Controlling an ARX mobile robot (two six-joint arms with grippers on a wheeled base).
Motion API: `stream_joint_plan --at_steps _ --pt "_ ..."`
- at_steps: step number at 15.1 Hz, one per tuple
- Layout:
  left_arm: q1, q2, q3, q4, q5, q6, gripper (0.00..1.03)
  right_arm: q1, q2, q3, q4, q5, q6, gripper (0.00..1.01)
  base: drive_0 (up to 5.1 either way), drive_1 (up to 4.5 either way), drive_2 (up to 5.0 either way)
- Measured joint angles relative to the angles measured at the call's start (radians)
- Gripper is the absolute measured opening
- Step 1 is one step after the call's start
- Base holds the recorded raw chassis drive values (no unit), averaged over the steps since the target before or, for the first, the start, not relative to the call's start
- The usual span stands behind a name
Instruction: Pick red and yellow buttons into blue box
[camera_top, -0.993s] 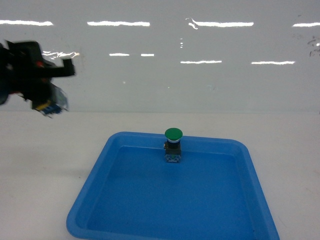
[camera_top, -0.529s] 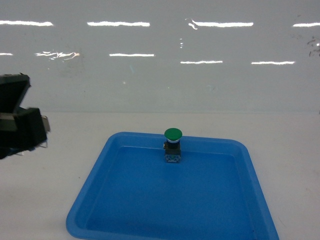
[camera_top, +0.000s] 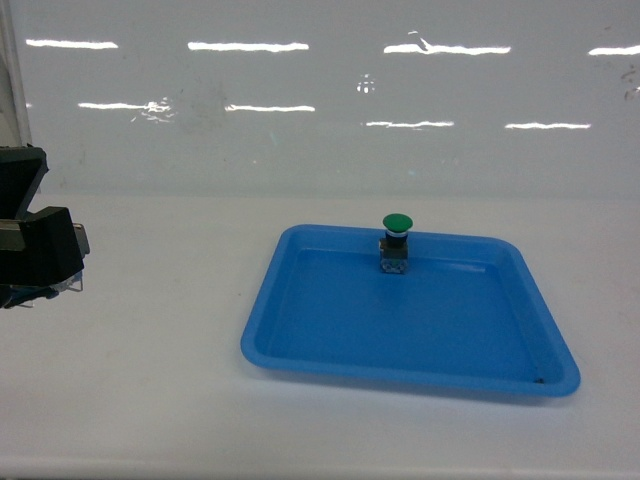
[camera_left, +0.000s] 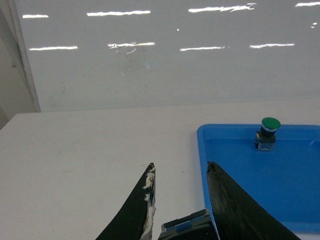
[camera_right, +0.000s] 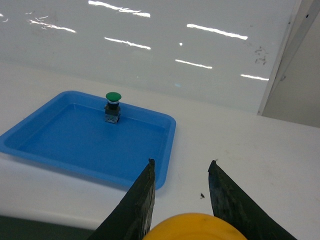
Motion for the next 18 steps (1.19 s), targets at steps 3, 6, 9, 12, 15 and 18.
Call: stream_joint_plan --at_steps 3,6,9,12,15,18 --pt "0.000 -0.002 0.000 0.004 0.000 0.000 0.27 0.000 0.000 0.000 0.003 0.000 0.000 0.30 4.0 -4.65 0.5" --pt "-0.001 -0.003 0.000 0.004 0.001 0.000 0.27 0.000 0.000 0.000 0.000 0.000 0.000 0.30 4.3 -4.36 0.4" --pt "-0.001 -0.002 0.000 0.002 0.001 0.000 0.27 0.000 0.001 0.000 0.000 0.000 0.000 0.30 4.4 -4.22 0.4" --pt "-0.001 -0.001 0.000 0.002 0.002 0.000 0.27 0.000 0.001 0.000 0.001 0.001 0.000 0.30 4.6 -4.07 0.3" --pt "-0.001 -0.002 0.000 0.004 0.003 0.000 0.27 0.000 0.001 0.000 0.002 0.000 0.000 0.30 4.5 -4.11 0.2" --pt "-0.002 -0.002 0.000 0.003 0.005 0.000 0.27 0.000 0.001 0.000 0.001 0.000 0.000 0.30 4.5 -4.17 0.1"
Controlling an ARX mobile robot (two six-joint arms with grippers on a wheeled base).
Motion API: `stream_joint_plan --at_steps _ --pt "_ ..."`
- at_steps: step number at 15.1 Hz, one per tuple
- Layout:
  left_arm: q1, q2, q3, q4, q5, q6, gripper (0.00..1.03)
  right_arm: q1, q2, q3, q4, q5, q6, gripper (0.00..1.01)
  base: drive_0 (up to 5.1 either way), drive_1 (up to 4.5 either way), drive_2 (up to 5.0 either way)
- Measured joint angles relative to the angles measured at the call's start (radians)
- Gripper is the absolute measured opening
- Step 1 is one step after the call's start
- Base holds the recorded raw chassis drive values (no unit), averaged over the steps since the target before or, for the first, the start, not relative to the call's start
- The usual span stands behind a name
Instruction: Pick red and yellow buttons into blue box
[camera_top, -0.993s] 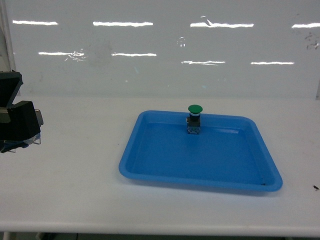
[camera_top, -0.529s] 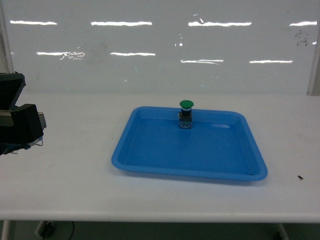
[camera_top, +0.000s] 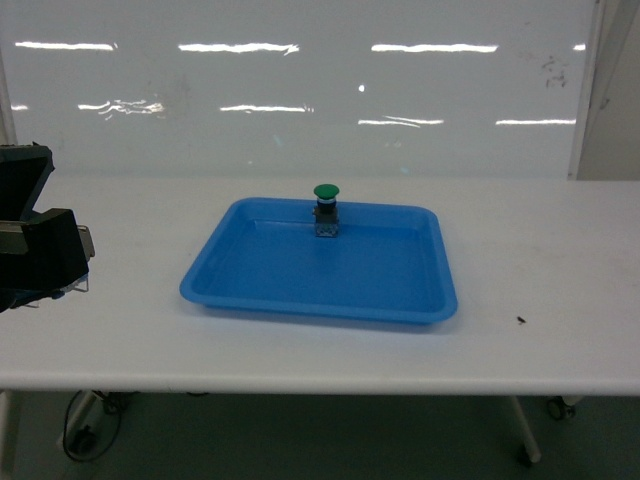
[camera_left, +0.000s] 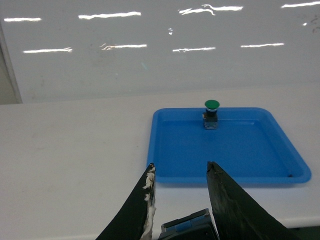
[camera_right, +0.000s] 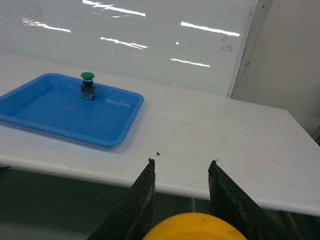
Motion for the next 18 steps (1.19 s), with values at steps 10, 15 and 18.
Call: stream_joint_plan --at_steps 10,15,18 --pt "0.000 0.000 0.000 0.000 0.000 0.000 0.27 0.000 0.000 0.000 -0.001 0.000 0.000 0.30 4.7 -3.89 -0.4" --pt "0.000 0.000 0.000 0.001 0.001 0.000 0.27 0.000 0.000 0.000 0.000 0.000 0.000 0.30 4.7 -3.70 -1.1" --pt "0.000 0.000 0.000 -0.002 0.000 0.000 0.27 0.000 0.000 0.000 0.000 0.000 0.000 0.30 4.9 -3.52 -1.1"
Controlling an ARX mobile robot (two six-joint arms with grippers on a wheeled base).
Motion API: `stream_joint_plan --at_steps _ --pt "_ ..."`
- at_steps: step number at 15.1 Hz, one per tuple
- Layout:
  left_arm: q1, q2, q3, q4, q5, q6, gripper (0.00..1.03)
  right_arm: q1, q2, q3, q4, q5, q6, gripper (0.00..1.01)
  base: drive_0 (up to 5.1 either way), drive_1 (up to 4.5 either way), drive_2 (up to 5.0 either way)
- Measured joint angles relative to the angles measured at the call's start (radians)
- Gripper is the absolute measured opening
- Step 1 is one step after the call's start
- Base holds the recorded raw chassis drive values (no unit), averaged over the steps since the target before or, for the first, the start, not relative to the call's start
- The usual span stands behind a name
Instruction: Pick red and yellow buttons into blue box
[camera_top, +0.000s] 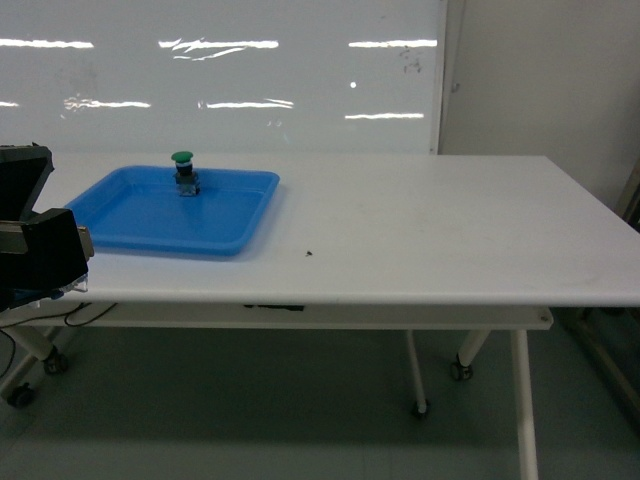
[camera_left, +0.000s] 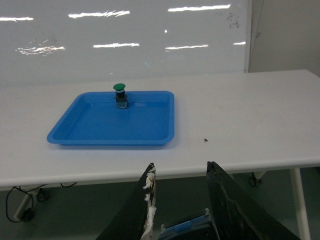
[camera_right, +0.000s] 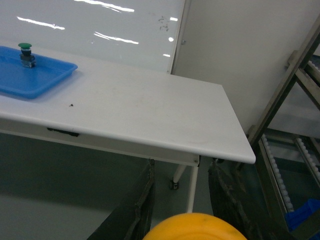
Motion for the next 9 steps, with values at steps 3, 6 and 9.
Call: stream_joint_plan --at_steps 3,6,9 --pt "0.000 0.000 0.000 0.002 0.000 0.000 0.27 0.000 0.000 0.000 0.000 0.000 0.000 0.30 4.8 -3.61 -1.2" --pt "0.000 0.000 0.000 0.002 0.000 0.000 0.27 0.000 0.000 0.000 -0.002 0.000 0.000 0.30 4.8 -3.56 -1.1" --pt "0.000 0.000 0.000 0.002 0.000 0.000 0.27 0.000 0.000 0.000 0.001 0.000 0.000 0.30 5.0 -2.78 -2.1"
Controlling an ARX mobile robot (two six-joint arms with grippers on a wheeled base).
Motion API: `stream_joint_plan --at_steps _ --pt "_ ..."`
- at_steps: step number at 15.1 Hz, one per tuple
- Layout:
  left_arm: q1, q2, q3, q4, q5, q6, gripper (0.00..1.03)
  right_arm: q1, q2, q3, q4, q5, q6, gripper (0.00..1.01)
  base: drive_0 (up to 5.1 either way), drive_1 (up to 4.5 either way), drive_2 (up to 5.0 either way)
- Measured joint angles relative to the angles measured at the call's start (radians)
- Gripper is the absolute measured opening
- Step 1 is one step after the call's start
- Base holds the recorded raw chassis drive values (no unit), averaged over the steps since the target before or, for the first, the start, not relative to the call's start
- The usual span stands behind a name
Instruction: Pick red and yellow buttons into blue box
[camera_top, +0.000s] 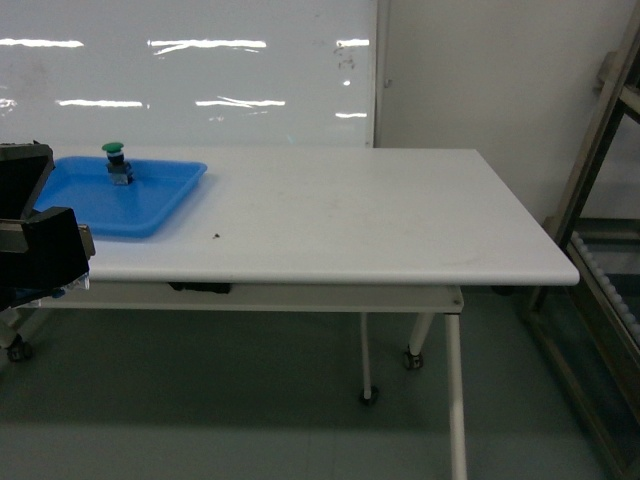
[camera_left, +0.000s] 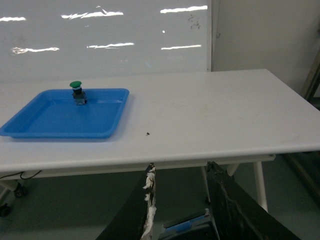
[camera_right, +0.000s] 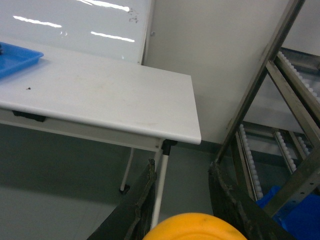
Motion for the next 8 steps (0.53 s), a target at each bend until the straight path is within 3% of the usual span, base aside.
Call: stream_joint_plan --at_steps 5,8 --pt "-0.001 0.000 0.000 0.000 0.002 0.000 0.27 0.000 0.000 0.000 -0.001 0.000 0.000 0.30 5.0 -2.40 -2.4" --pt "-0.001 0.000 0.000 -0.001 0.003 0.000 0.27 0.000 0.000 0.000 -0.002 0.000 0.000 0.30 4.6 -0.70 -3.6"
